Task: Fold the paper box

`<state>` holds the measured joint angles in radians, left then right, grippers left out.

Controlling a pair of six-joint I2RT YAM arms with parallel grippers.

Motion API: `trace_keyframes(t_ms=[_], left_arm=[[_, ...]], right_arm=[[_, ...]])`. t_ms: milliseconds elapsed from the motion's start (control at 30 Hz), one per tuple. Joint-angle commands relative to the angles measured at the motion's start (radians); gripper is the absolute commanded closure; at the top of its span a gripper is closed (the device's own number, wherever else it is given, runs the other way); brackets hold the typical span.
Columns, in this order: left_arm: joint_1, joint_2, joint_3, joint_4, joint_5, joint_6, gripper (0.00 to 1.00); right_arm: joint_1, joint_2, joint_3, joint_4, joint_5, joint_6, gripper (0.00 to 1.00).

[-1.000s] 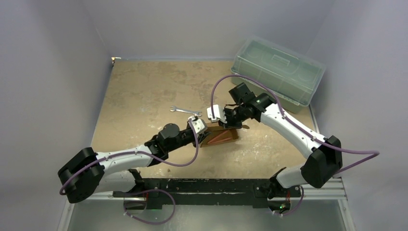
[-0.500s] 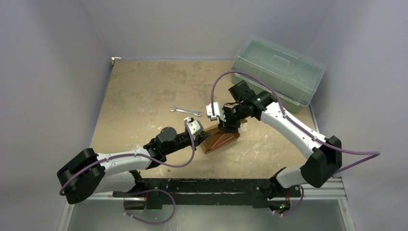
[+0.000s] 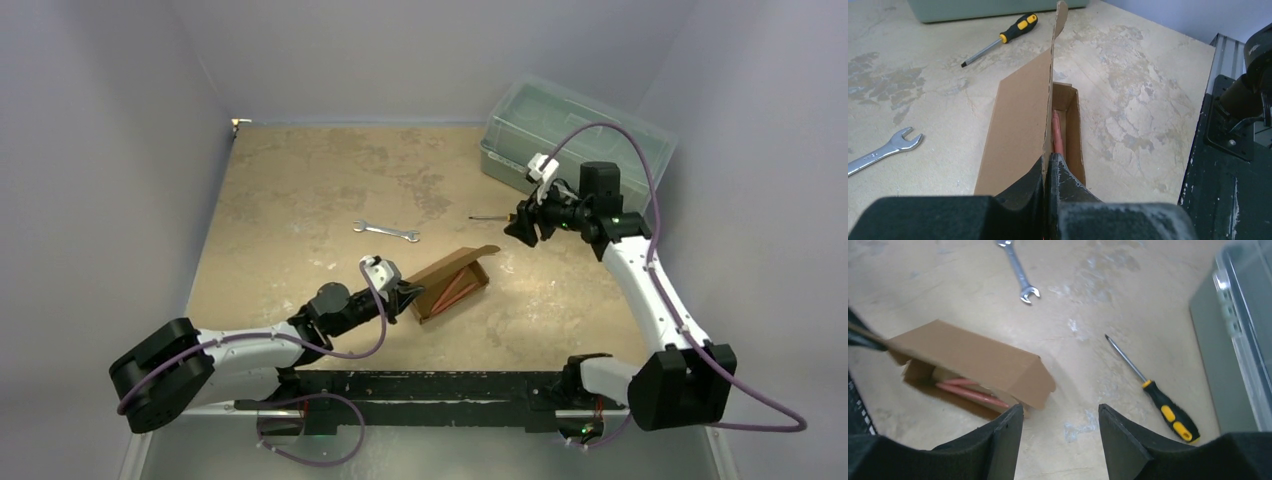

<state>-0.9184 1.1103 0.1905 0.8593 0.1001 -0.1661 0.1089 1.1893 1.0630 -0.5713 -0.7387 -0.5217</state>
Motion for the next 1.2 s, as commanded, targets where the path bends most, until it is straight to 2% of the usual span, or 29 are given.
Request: trace_keyframes(t_ms=[0,200,333,433,500,600,667,833,933,967,1067,1167], left_arm=[[0.002,-0.036,-0.017,0.092,-0.028,-0.034,1.00],[0.004,-0.057,-0.023,0.089,-0.057,-0.060,1.00],[0.004,-0.055,-0.041,0.099,-0.057,-0.060,1.00],[0.004,-0.056,-0.051,0.108,-0.060,-0.061,1.00],[0.004,-0.055,-0.057,0.116,-0.060,-0.063,1.00],[0.003,-0.054,-0.060,0.129,-0.059,-0.067,1.00],[0.004,-0.056,-0.062,0.134,-0.066,-0.071,1.00],[0.004,-0.074,-0.057,0.128,-0.085,-0.083,1.00],[0.006,-0.081,-0.057,0.119,-0.095,-0.091,1.00],[0.006,-0.084,-0.058,0.117,-0.096,-0.093,1.00],[0.006,-0.093,-0.060,0.109,-0.097,-0.097,1.00],[0.007,-0.100,-0.060,0.101,-0.097,-0.099,1.00]], right_arm=[[-0.008,0.025,-0.103,0.347,0.137,0.307,0.40],[-0.009,0.114,-0.085,0.253,-0.007,0.077,0.23],[-0.035,0.067,-0.154,0.312,-0.106,-0.028,0.19],[-0.064,0.009,-0.219,0.342,-0.236,-0.167,0.12],[-0.071,-0.022,-0.266,0.378,-0.265,-0.227,0.05],[-0.074,-0.029,-0.312,0.412,-0.308,-0.300,0.02],[-0.074,-0.002,-0.304,0.365,-0.348,-0.400,0.03],[-0.074,0.081,-0.253,0.180,-0.390,-0.773,0.06],[-0.074,0.153,-0.214,0.135,-0.394,-0.870,0.11],[-0.074,0.183,-0.184,0.083,-0.414,-0.925,0.14],[-0.074,0.293,-0.109,-0.182,-0.476,-1.277,0.23],[-0.071,0.379,-0.035,-0.274,-0.501,-1.315,0.30]])
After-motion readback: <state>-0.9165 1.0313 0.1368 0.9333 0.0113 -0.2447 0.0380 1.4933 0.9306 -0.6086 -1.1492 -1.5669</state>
